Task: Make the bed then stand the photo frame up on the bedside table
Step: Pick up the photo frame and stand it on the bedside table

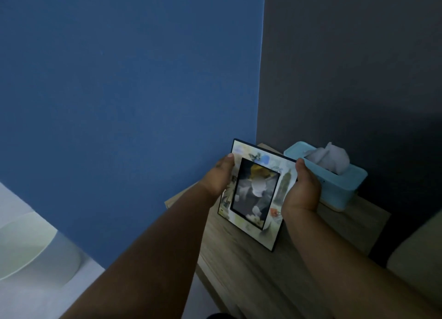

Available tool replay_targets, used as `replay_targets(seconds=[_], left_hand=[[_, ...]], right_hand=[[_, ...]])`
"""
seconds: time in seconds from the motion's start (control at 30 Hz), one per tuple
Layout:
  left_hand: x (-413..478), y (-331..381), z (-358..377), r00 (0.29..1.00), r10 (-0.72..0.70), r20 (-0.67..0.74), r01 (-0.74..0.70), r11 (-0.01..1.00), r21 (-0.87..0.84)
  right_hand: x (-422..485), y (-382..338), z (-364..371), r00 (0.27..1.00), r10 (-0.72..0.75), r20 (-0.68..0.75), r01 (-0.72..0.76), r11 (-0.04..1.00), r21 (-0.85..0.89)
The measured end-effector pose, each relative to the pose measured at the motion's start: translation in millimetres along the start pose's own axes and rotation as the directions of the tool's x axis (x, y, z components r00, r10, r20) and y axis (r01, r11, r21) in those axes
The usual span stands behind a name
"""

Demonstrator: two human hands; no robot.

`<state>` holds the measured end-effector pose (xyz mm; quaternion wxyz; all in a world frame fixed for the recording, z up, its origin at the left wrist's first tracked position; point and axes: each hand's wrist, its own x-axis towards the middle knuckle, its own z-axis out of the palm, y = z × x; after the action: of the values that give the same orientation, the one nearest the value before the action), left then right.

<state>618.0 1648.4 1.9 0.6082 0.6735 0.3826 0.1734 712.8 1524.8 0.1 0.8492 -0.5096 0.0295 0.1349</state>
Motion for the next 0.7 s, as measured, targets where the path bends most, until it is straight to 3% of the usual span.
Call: replay_targets(seconds=[0.33, 0.7], left_hand=[[-3, -11, 3, 0.998, 0.059, -0.003, -0.059, 0.994, 0.092], [-2, -4, 12, 0.999, 0.013, 0.031, -0.015, 0.998, 0.054]], right_hand=[[-4, 6, -23, 0.998, 0.052, 0.023, -0.054, 0.994, 0.095], [-13, 6, -28, 0.997, 0.058, 0.059, -0.069, 0.978, 0.198]])
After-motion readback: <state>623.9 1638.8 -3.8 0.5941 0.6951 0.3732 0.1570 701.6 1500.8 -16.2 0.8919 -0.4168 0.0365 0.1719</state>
